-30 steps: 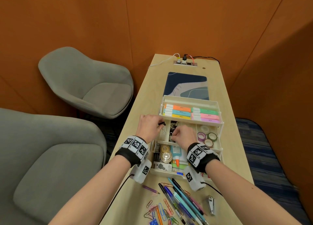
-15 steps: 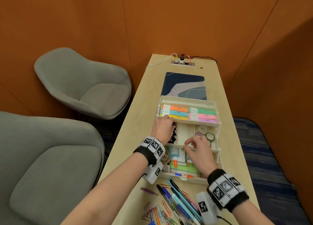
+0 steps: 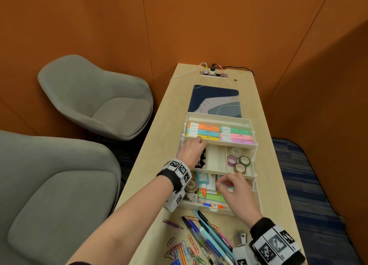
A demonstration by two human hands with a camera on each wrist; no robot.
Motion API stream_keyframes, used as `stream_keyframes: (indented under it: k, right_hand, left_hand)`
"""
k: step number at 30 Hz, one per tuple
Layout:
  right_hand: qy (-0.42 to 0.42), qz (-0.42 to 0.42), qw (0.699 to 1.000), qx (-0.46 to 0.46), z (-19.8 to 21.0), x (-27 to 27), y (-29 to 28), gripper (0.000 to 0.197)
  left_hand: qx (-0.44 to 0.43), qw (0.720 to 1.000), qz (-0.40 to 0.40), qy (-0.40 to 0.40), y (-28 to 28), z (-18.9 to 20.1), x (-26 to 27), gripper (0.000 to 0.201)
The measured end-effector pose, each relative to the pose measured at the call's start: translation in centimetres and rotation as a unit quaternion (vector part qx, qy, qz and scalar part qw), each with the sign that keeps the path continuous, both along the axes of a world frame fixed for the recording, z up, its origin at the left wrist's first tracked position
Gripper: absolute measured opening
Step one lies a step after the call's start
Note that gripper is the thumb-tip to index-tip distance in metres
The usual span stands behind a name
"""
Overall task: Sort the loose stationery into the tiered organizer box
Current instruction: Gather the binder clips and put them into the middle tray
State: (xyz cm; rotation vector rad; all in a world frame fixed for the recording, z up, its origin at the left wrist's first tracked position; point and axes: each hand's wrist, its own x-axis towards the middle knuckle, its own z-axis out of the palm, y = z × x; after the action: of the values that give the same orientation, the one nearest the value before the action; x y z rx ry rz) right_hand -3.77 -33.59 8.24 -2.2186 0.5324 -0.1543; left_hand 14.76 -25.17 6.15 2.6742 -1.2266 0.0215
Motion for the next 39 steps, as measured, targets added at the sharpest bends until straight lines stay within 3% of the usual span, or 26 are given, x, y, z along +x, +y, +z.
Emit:
stream_keyframes:
  k: [12,23,31,39]
  right_hand:
    - [-0.001,-0.006,1.0,0.022,-0.1,-0.7,0.9,0.007]
    - [0.003,-0.014,1.0,0.023,-0.7,-0.9,0.6,0.005]
    - [-0.001,-0.015,1.0,0.024,-0.7,-1.0,0.5,0.006]
    - [0.011,-0.005,0.999,0.032,-0.6,-2.1,1.1,0.009]
  left_hand:
    - [0.01,0.998,-0.042,0.054,0.0,-0.6,1.2,0.019]
    - [-0.069,0.997,-0.022,-0.001,0.9,-1.0,1.2,0.026]
    - [0.076,0.995,-0.03,-0.062,0.1,-0.1,-0.3,0.019]
    - [0.083,0.992,-0.037,-0.087,-0.2,-0.4,0.0,0.03]
